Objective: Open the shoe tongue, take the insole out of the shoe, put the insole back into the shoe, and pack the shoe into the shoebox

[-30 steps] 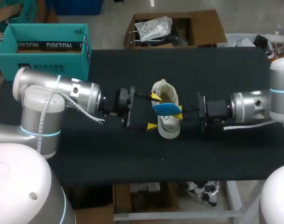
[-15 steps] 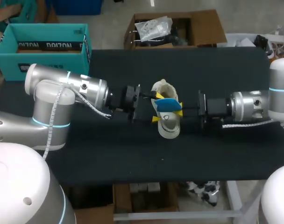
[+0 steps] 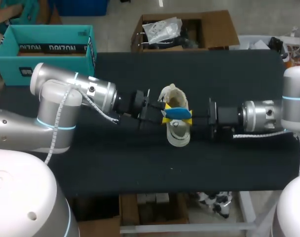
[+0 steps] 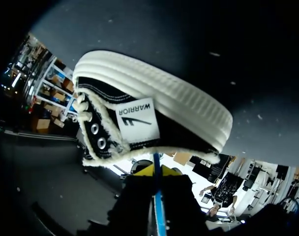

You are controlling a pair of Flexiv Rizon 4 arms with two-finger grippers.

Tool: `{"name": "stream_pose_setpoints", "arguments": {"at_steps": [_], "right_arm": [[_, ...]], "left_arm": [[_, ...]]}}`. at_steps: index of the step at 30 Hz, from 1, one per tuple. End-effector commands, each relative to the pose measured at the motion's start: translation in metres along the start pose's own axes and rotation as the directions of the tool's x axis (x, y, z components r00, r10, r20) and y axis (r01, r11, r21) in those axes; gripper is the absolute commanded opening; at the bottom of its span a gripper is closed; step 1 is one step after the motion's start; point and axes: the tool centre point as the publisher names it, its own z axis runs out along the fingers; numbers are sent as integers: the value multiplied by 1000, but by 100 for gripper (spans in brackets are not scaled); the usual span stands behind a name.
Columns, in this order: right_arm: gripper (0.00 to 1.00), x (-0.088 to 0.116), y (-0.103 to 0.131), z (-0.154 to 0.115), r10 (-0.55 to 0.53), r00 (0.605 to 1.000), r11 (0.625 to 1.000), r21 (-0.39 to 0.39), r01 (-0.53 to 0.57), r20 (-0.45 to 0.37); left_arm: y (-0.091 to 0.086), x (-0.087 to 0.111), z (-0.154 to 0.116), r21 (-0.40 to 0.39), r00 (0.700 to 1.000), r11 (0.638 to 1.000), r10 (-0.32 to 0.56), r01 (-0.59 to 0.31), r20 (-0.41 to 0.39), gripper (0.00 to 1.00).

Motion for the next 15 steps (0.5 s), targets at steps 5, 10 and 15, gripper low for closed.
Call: {"name": "stream_pose_setpoints", "arguments": {"at_steps": [5,10,15], "right_arm": [[0,-3,1,-2,-7,1000,1000,11,7,-11],[0,0,0,0,-10,1000,1000,13,10,-5],[0,3,-4,2,-13,1000,1000,7,13,2]], "left_arm": [[3,2,0,0,1000,1000,0,0,-6,18],[6,2,0,-3,1000,1000,7,-7,0,0],[8,3,-1,-3,1000,1000,15,-15,-2,0]]}}
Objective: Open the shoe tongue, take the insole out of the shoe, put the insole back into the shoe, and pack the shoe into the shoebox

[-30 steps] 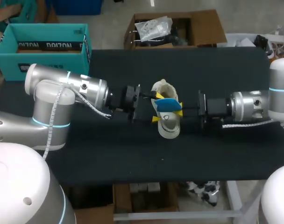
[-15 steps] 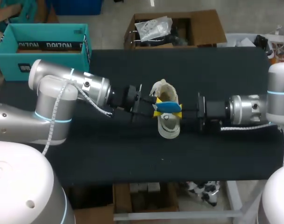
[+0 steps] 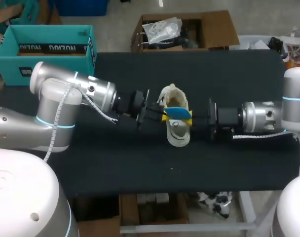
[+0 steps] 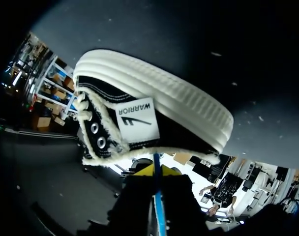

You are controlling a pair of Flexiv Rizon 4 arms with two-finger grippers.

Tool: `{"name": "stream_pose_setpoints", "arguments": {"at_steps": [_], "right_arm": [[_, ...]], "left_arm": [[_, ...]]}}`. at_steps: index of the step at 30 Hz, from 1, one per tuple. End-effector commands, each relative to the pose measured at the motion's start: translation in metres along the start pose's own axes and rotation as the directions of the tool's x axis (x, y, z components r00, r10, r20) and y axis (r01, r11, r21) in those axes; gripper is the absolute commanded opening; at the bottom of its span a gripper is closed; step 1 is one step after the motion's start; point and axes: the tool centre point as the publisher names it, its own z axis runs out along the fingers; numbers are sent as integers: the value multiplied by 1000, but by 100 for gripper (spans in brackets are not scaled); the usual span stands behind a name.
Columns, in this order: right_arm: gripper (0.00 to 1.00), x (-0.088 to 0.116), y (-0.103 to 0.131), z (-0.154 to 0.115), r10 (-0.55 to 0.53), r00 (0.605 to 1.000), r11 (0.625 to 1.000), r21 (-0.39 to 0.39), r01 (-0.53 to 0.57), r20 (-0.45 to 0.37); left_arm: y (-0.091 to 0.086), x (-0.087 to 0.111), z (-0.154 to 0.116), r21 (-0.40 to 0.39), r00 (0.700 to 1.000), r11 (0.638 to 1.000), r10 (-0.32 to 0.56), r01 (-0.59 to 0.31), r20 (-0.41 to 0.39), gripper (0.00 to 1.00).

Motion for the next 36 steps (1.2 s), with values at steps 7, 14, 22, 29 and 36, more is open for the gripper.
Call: {"name": "stream_pose_setpoints", "arguments": {"at_steps": [7,14,22,29,36], "right_arm": [[0,3,-5,3,1,1000,1000,-5,-1,9],[100,0,-6,5,13,1000,1000,2,-13,13],[100,-4,-21,6,24,996,999,-35,-22,82],[100,-2,-25,7,31,993,999,-19,-29,116],[100,-2,-25,7,31,993,999,-19,-29,116]], "left_arm": [[7,3,-1,11,1000,1000,10,-10,9,0],[8,3,-2,2,1000,1000,29,-29,11,0],[1,-5,-3,-10,994,994,104,-105,-22,0],[1,-5,-3,-10,994,994,104,-105,-22,0],[1,-5,-3,-10,994,994,104,-105,-22,0]]}}
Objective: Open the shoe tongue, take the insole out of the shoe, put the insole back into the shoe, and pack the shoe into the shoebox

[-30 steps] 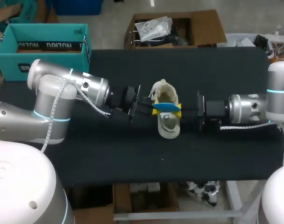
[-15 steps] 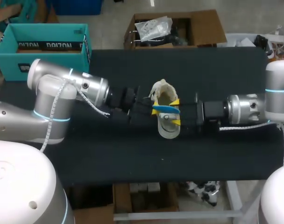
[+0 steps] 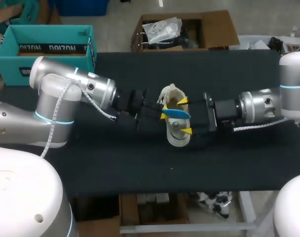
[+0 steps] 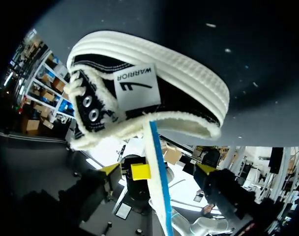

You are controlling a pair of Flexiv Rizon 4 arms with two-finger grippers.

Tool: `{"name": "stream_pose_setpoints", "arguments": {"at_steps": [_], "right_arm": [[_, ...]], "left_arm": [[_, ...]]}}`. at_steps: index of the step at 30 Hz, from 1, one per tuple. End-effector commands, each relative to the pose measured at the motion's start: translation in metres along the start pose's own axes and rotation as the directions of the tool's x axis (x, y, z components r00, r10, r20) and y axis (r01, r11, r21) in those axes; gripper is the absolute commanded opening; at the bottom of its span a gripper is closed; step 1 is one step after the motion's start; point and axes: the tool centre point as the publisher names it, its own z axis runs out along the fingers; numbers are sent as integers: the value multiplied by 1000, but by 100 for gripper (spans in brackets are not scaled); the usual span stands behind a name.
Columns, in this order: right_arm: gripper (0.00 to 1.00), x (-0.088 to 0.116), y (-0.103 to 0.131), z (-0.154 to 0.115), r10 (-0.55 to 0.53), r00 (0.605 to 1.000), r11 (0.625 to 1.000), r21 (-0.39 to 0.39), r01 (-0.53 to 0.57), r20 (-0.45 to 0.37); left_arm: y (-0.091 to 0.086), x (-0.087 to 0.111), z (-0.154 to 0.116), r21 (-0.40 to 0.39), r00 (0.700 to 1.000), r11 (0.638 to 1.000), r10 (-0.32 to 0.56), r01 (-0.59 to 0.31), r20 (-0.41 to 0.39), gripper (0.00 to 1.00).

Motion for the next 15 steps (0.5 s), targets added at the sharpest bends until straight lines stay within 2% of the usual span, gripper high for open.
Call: {"name": "stream_pose_setpoints", "arguments": {"at_steps": [1,5,6,8,15], "right_arm": [[100,0,1,-1,0,1000,1000,5,0,-1],[100,3,3,-7,-11,999,1000,26,10,32],[100,4,2,-6,2,999,1000,-11,-1,41],[100,3,0,-5,-1,999,1000,-8,2,46],[100,-1,-5,-14,-19,1000,999,-38,19,12]], "left_arm": [[1,0,1,4,1000,1000,0,0,2,0],[1,0,1,4,1000,1000,0,0,2,0],[1,0,1,4,1000,1000,0,0,2,0],[1,0,1,4,1000,1000,0,0,2,0],[1,0,1,4,1000,1000,0,0,2,0]]}}
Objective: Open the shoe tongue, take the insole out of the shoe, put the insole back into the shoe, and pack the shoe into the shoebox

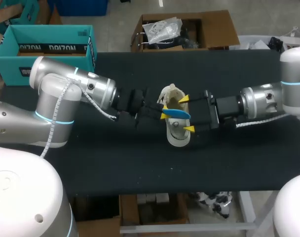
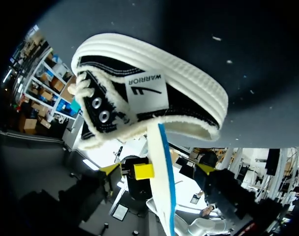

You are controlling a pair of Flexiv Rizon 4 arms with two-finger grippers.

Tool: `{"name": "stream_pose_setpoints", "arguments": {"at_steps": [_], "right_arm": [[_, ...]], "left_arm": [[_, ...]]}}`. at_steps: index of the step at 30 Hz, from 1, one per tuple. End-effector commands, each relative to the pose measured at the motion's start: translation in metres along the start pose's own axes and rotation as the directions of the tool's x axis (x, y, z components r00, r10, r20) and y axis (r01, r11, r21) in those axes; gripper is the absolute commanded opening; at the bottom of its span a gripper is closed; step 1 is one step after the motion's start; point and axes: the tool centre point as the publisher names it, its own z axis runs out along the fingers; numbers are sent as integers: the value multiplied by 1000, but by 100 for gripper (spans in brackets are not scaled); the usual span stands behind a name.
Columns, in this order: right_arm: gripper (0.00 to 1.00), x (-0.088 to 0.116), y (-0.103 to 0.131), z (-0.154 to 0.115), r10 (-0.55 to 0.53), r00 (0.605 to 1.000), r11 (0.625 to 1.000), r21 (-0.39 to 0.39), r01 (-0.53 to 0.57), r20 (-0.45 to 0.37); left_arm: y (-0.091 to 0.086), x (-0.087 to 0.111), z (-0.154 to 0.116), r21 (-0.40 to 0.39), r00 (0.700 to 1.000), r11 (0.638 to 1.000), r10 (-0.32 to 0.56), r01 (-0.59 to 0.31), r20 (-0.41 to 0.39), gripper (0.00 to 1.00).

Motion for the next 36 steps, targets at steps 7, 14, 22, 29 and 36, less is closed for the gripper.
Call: {"name": "stream_pose_setpoints", "arguments": {"at_steps": [7,14,22,29,36], "right_arm": [[72,-10,-9,-6,-28,998,998,-58,24,-63],[34,-10,-10,-6,-41,994,995,-99,30,-106],[38,-9,-7,1,-41,990,993,-115,26,-133],[35,-11,-1,6,-30,987,990,-138,8,-158],[33,-19,-1,5,-27,979,987,-160,-6,-203]], "left_arm": [[1,0,1,4,1000,1000,0,0,2,0],[3,-1,-1,-5,999,999,33,-33,2,0],[8,-4,-1,-4,993,993,119,-119,-30,0],[19,-13,5,7,989,991,134,-134,-61,0],[16,-24,12,23,977,984,179,-178,-118,0]]}}
